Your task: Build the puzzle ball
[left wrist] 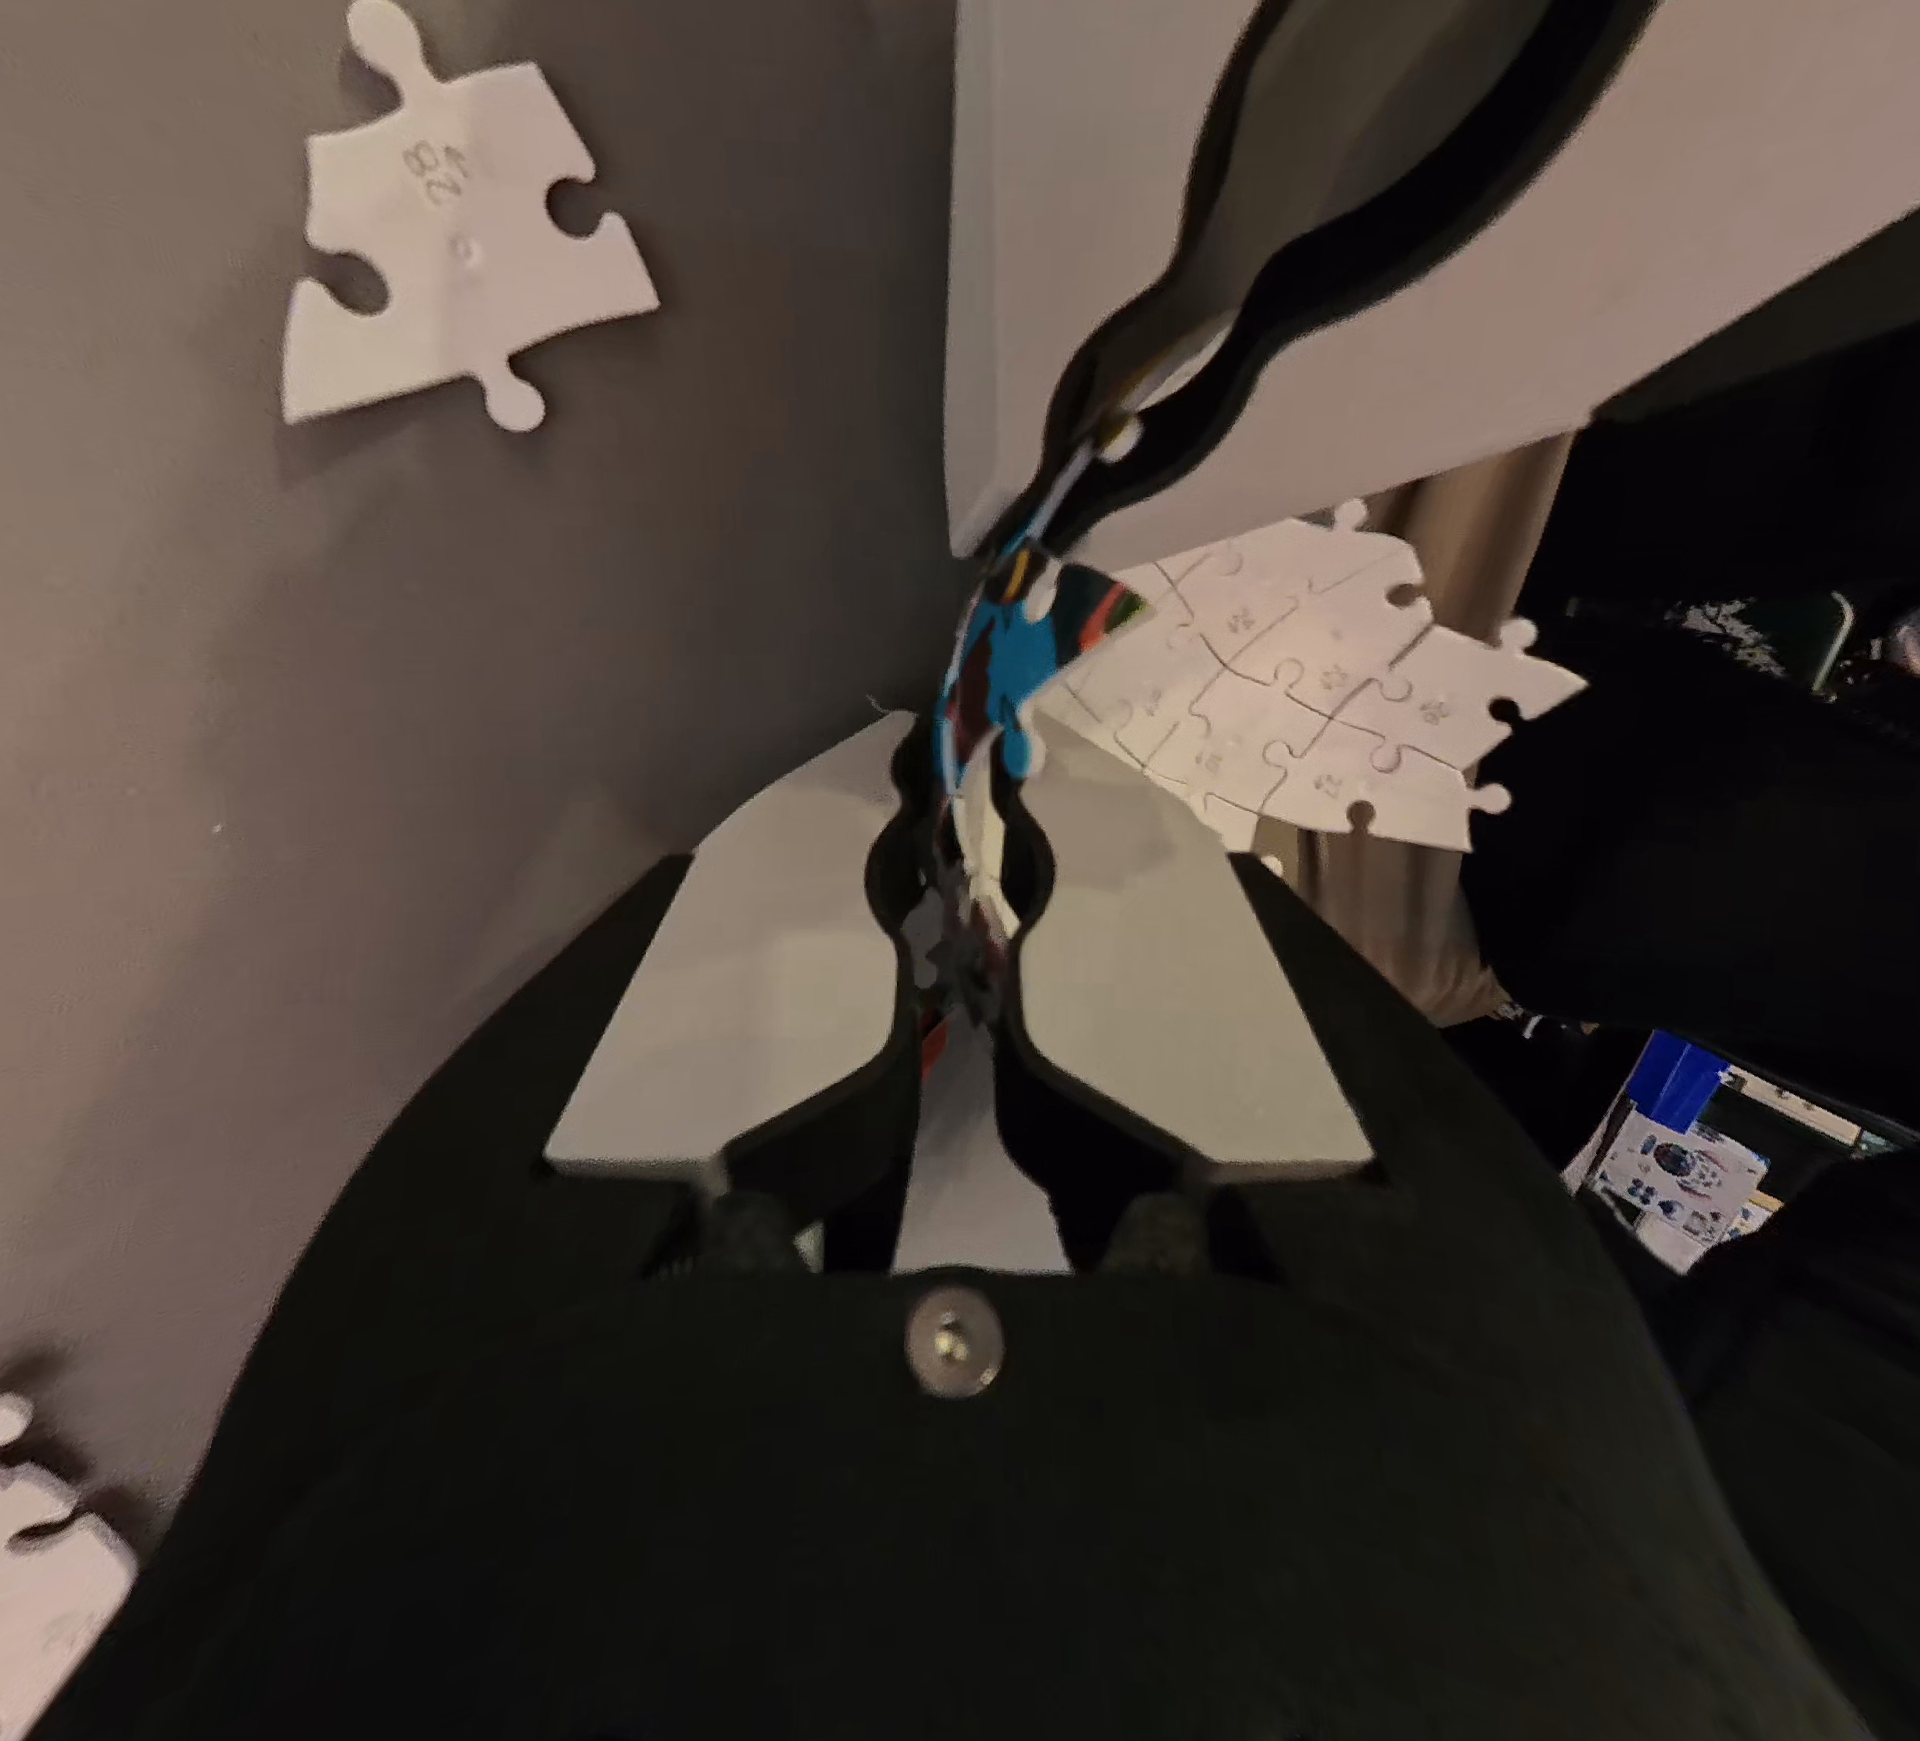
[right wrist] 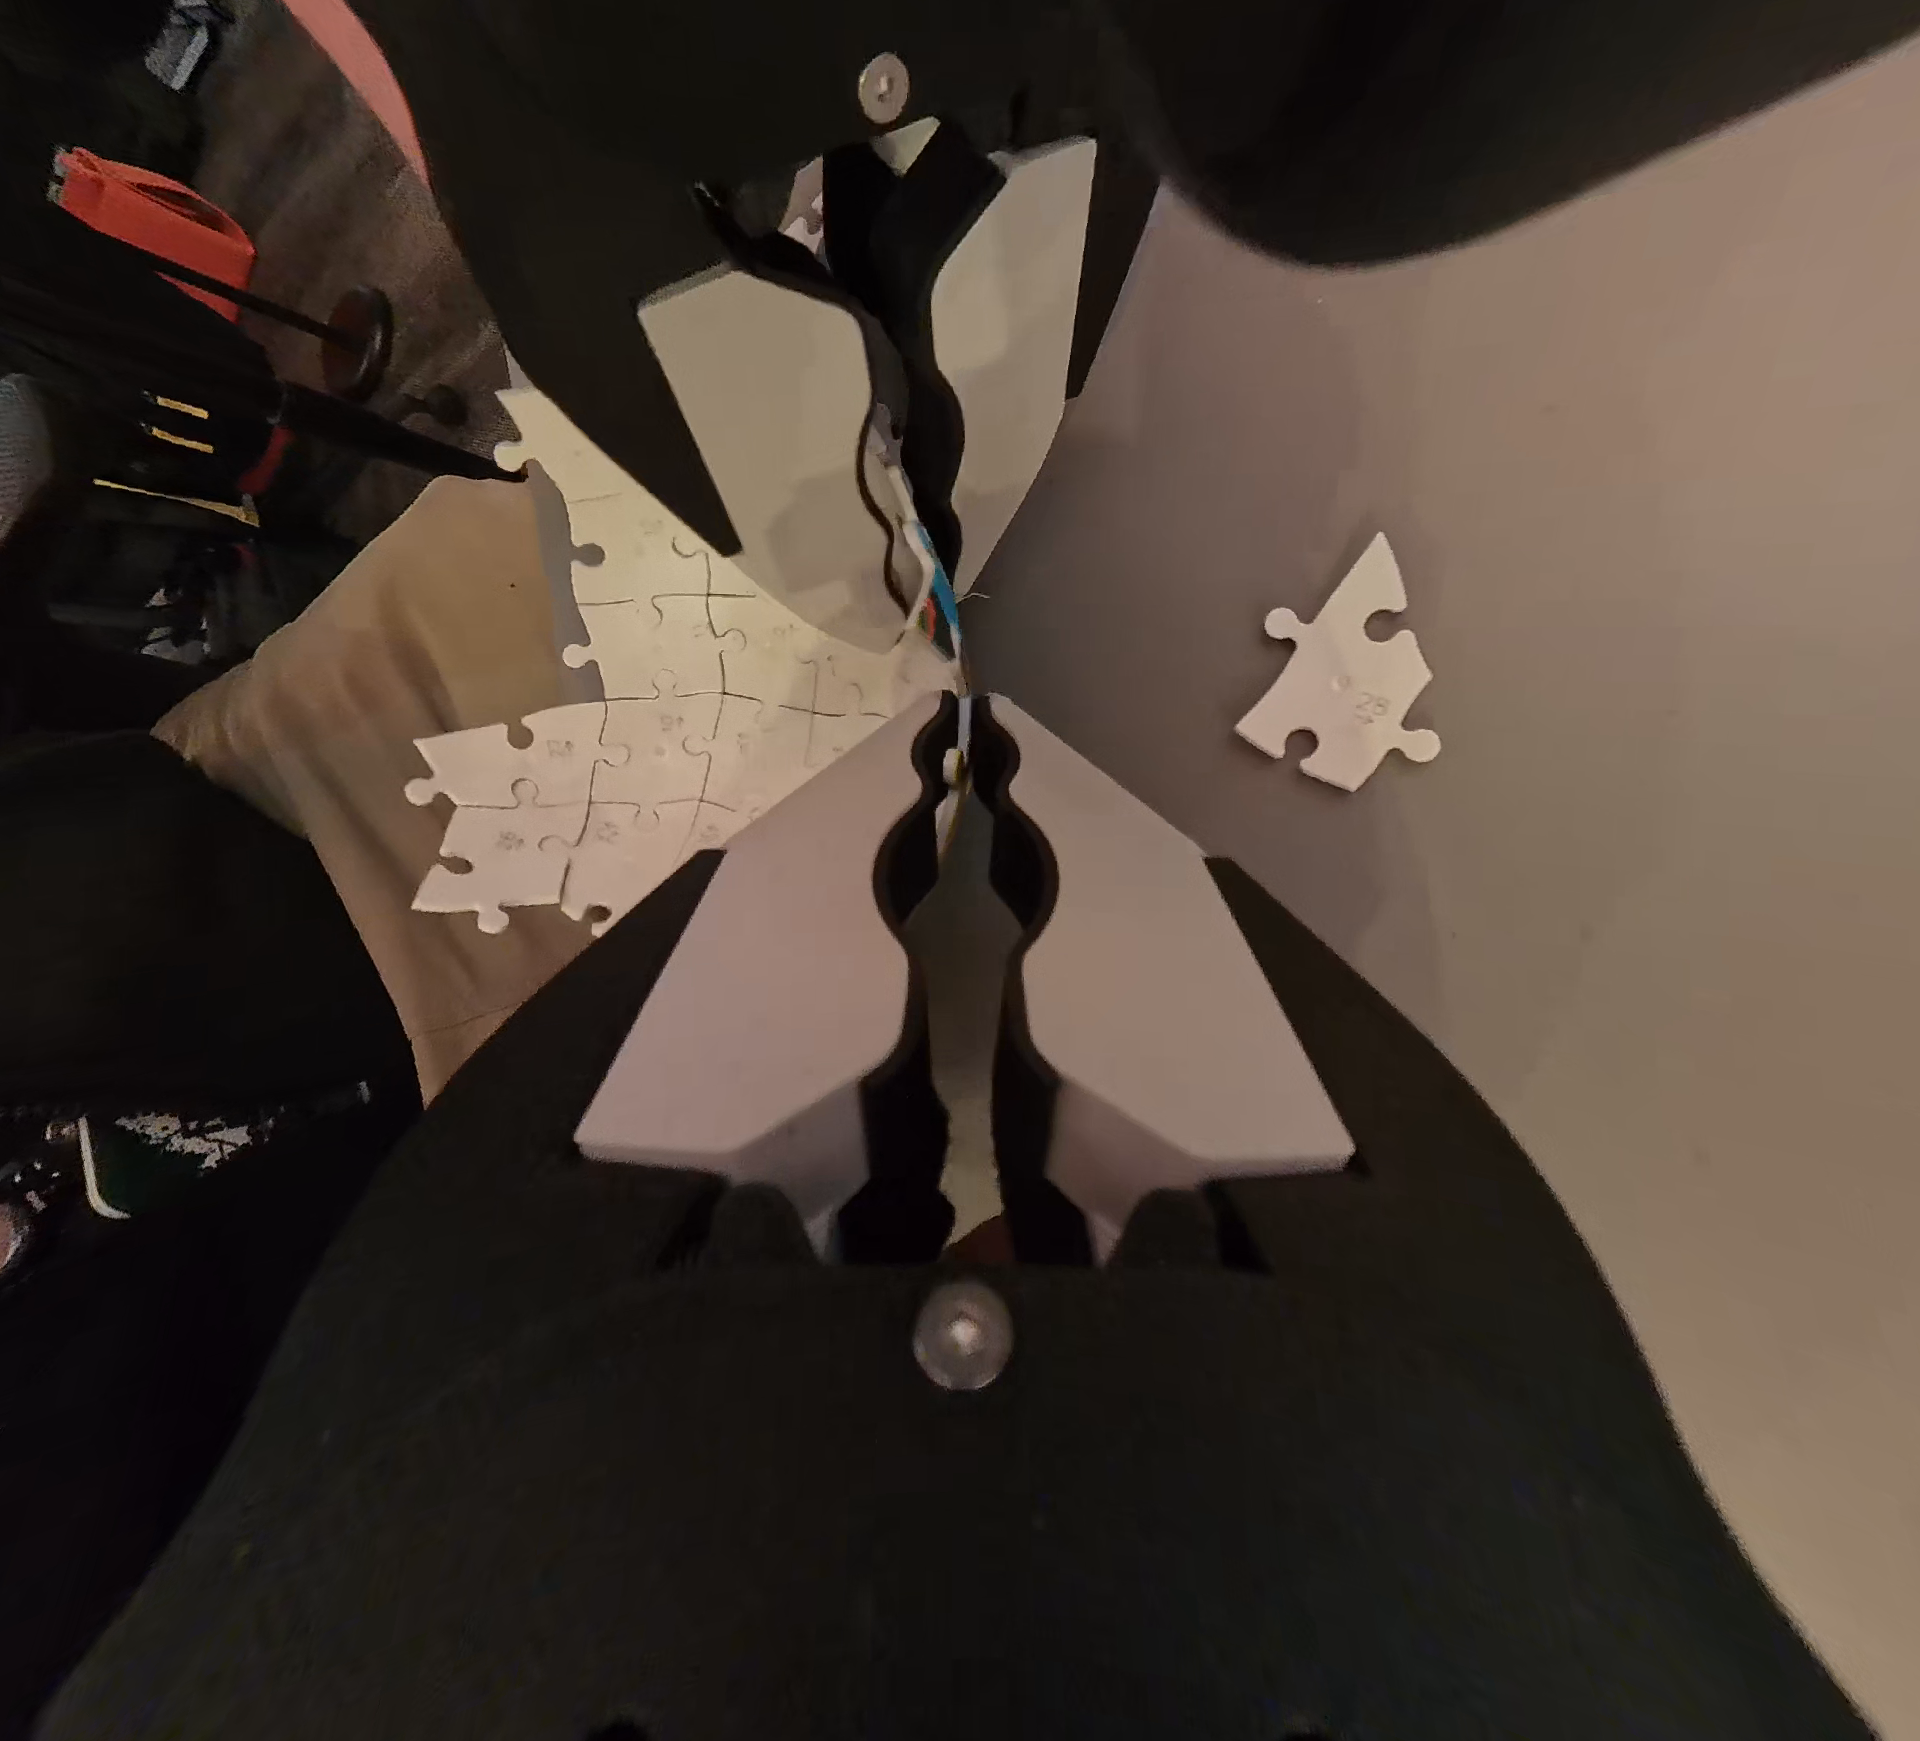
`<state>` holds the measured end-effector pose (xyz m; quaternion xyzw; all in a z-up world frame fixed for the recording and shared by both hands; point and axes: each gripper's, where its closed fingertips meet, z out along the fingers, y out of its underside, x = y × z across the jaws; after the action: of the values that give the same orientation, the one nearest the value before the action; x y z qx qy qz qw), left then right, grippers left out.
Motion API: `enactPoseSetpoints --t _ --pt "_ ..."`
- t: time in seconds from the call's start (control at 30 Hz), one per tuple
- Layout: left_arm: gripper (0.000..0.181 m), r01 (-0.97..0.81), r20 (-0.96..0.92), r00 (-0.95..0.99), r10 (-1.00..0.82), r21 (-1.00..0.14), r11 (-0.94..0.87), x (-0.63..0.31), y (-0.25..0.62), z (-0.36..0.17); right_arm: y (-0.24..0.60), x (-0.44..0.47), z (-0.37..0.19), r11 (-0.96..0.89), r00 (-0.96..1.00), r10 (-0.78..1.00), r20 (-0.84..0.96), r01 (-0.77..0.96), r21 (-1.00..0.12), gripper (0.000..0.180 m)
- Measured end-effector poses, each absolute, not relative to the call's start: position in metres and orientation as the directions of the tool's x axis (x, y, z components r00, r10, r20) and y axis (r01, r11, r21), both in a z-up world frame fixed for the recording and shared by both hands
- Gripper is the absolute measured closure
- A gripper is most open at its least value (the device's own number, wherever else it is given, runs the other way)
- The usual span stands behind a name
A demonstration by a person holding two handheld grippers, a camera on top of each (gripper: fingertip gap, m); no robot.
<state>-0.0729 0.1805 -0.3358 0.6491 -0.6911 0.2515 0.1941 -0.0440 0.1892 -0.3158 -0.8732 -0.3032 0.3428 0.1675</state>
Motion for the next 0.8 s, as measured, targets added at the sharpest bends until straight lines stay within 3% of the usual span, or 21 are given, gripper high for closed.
enactPoseSetpoints --t 0.6,0.8 --pt "0.174 -0.996 0.626 -0.030 -0.779 -0.088 -0.033 -0.070 0.182 -0.336 0.191 -0.042 -0.316 -0.758 0.582 0.645 -0.495 0.405 -0.511 0.179" --pt "0.155 -0.991 0.585 -0.030 -0.811 -0.123 -0.052 -0.071 0.192 -0.328 0.192 -0.041 -0.314 -0.758 0.581 0.644 -0.498 0.397 -0.517 0.179"
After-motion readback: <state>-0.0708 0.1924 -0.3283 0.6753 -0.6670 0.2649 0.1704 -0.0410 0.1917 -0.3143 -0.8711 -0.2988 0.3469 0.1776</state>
